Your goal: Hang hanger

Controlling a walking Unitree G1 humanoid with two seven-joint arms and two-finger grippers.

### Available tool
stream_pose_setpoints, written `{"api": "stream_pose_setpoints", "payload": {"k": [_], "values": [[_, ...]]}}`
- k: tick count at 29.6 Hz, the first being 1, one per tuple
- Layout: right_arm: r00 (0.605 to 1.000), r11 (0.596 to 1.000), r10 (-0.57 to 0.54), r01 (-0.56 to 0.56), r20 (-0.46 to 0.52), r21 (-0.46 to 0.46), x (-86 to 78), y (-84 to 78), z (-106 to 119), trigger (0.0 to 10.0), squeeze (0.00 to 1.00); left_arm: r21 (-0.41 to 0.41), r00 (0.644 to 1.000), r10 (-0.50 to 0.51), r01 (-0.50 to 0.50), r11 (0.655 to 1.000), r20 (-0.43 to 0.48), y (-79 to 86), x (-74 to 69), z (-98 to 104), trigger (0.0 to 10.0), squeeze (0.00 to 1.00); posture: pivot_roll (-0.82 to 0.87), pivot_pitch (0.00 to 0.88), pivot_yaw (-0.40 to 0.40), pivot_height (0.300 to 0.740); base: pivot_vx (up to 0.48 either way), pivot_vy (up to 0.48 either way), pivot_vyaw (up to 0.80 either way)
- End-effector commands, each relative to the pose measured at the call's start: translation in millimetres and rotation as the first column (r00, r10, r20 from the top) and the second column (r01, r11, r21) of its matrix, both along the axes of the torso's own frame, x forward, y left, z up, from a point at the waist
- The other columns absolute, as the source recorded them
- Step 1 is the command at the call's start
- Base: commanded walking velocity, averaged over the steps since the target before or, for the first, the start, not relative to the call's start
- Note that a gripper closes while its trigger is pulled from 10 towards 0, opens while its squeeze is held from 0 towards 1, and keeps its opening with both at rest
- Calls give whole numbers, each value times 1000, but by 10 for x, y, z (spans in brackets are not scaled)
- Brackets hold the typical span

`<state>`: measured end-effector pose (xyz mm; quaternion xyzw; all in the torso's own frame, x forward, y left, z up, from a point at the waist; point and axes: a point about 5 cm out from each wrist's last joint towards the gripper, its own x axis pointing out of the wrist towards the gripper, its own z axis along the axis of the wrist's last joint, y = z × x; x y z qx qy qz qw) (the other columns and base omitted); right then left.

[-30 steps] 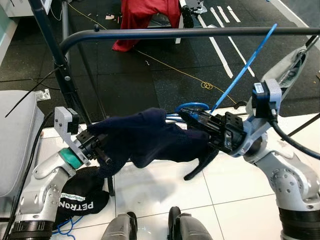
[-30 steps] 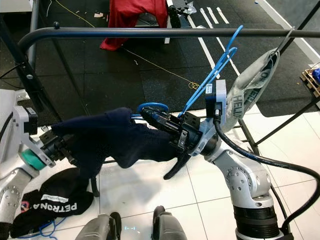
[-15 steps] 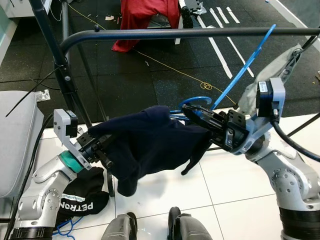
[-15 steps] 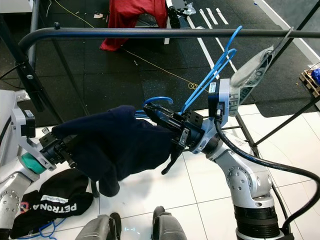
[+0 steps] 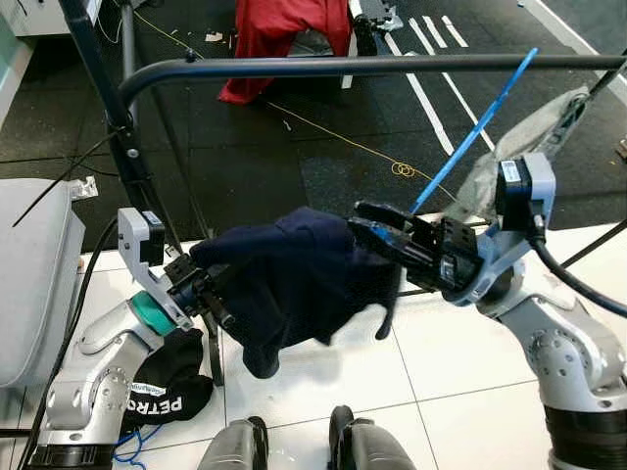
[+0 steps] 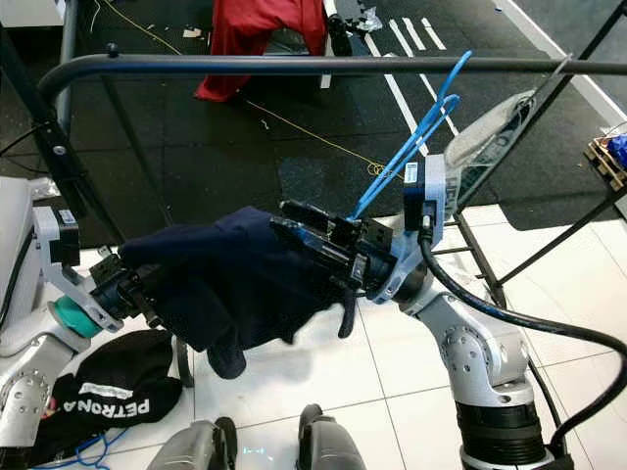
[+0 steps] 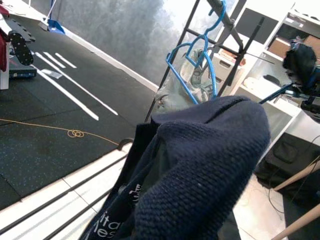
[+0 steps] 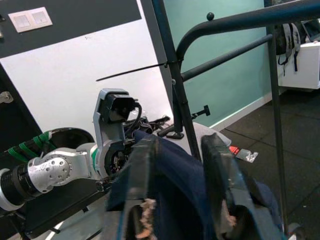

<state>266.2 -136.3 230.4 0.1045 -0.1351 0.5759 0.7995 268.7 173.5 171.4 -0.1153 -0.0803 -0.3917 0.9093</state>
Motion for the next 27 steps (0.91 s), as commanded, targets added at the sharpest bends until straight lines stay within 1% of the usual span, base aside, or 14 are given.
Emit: {"api": "stream_pose_setpoints", "payload": {"k": [1, 2, 4, 5, 12, 16, 17, 21, 22, 23, 24, 25, 26, 27], "values": [[1000, 1000, 2, -2, 12, -7, 6, -22, 10, 10000, 451, -9, 999, -44, 44, 999, 22, -46, -42, 33, 0, 0, -67, 119, -10, 740, 0, 0, 0], [1000, 1000, 1, 0, 16, -14, 13, -31, 12, 10000, 216, -10, 999, -49, 49, 999, 24, -55, -43, 37, 0, 0, -67, 120, -11, 740, 0, 0, 0], [1000, 1000, 1, 0, 16, -14, 13, -31, 12, 10000, 216, -10, 999, -49, 49, 999, 24, -55, -43, 37, 0, 0, -67, 120, -11, 740, 0, 0, 0], [1000, 1000, 1, -1, 19, -21, 18, -37, 13, 10000, 0, -11, 998, -53, 54, 998, 27, -66, -43, 42, 0, 0, -68, 121, -11, 740, 0, 0, 0], [1000, 1000, 6, -6, 21, -31, 20, -55, 22, 10000, 0, -19, 998, -60, 60, 998, 33, -101, -34, 74, 0, 0, -70, 122, -8, 740, 0, 0, 0], [1000, 999, 8, -7, 12, -40, 1, -60, 11, 10000, 0, -34, 999, -13, 14, 999, 39, -65, 16, 111, 0, 0, -72, 125, -9, 740, 0, 0, 0], [999, 997, -31, 31, 10, -76, 18, -87, -32, 10000, 0, -37, 999, 5, -3, 999, 43, -43, 37, 133, 0, 0, -72, 127, -11, 740, 0, 0, 0], [998, 993, -59, 60, 10, -103, 32, -108, -63, 10000, 0, -39, 999, 15, -13, 999, 46, -30, 49, 146, 0, 0, -75, 127, -14, 740, 0, 0, 0], [989, 967, -146, 145, 15, -207, 85, -132, -213, 10000, 0, -39, 998, 21, -19, 999, 56, -11, 65, 172, 0, 0, -77, 128, -12, 740, 0, 0, 0], [980, 935, -192, 197, 46, -294, 93, -132, -353, 10000, 0, -38, 998, 24, -22, 999, 62, 4, 78, 188, 0, 0, -73, 126, -6, 740, 0, 0, 0], [980, 935, -192, 197, 46, -294, 93, -132, -353, 10000, 0, -38, 998, 24, -22, 999, 62, 4, 78, 188, 0, 0, -73, 126, -6, 740, 0, 0, 0], [974, 928, -219, 227, 58, -295, 80, -114, -419, 10000, 0, -35, 998, 24, -22, 999, 66, 14, 85, 197, 0, 0, -72, 127, -3, 740, 0, 0, 0], [970, 933, -235, 242, 59, -266, 60, -96, -439, 10000, 0, -33, 997, 24, -21, 999, 68, 23, 90, 203, 0, 0, -72, 126, 0, 740, 0, 0, 0], [970, 933, -235, 242, 59, -266, 60, -96, -439, 10000, 0, -33, 997, 24, -21, 999, 68, 23, 90, 203, 0, 0, -72, 126, 0, 740, 0, 0, 0]]}}
